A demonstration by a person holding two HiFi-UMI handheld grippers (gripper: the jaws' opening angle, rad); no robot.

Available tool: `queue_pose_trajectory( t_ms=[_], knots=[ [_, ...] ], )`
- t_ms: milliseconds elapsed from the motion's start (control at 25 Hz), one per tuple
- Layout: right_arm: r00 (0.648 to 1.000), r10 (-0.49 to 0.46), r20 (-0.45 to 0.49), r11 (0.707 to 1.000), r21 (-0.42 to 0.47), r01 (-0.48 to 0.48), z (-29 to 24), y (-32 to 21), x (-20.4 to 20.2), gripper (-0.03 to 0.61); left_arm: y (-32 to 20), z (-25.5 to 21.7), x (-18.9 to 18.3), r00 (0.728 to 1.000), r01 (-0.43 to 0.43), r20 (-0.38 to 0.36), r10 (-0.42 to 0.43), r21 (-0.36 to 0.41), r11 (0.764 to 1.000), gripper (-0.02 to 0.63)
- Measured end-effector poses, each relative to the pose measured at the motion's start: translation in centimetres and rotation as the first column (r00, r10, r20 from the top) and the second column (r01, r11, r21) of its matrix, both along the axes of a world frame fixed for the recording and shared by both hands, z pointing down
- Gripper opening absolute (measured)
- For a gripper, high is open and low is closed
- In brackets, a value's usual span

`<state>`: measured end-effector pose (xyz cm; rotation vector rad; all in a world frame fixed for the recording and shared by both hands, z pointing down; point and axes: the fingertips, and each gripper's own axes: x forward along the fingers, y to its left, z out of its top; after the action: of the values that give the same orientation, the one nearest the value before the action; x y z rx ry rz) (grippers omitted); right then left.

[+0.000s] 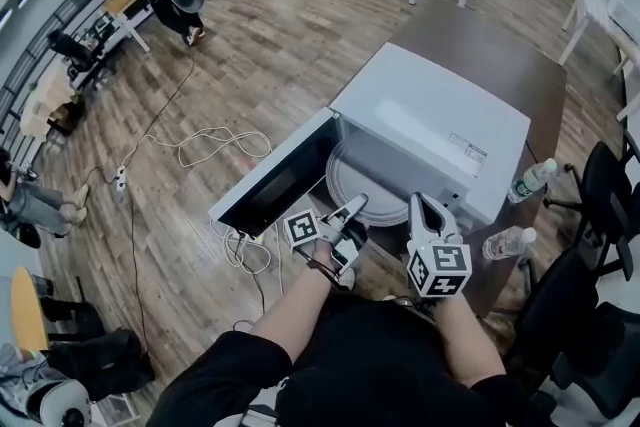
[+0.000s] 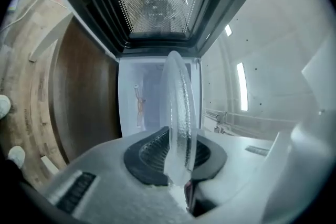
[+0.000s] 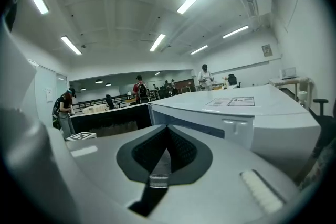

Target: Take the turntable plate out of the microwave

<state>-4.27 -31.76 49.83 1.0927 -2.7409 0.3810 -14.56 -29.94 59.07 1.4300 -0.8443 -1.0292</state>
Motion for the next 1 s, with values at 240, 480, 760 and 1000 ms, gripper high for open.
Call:
queue_pose_trajectory(
  t_ms=[240, 480, 760, 1000],
  knots=[
    [0.997, -0.071, -0.026, 0.997, 0.013, 0.071, 0.0, 1.2, -0.9, 0.006, 2.1, -0.7, -0.9, 0.998, 0.052, -0.035, -0.051, 0.023, 0.998, 0.054],
    [0.994, -0.110, -0.030, 0.994, 0.006, 0.110, 0.4, 1.9, -1.1, 0.006, 3.2, -1.2, -1.0, 0.999, 0.052, -0.020, -0.051, 0.067, 0.996, 0.044],
    [0.993, -0.112, -0.041, 0.994, 0.003, 0.112, 0.6, 1.6, -0.9, 0.006, 2.9, -1.2, 0.3, 1.000, 0.010, 0.006, -0.011, 0.083, 0.996, 0.044],
    [0.993, -0.112, -0.046, 0.994, -0.001, 0.112, 0.6, 1.6, -0.8, 0.006, 2.7, -0.8, 0.6, 1.000, 0.004, -0.001, -0.004, 0.062, 0.998, 0.046]
  ],
)
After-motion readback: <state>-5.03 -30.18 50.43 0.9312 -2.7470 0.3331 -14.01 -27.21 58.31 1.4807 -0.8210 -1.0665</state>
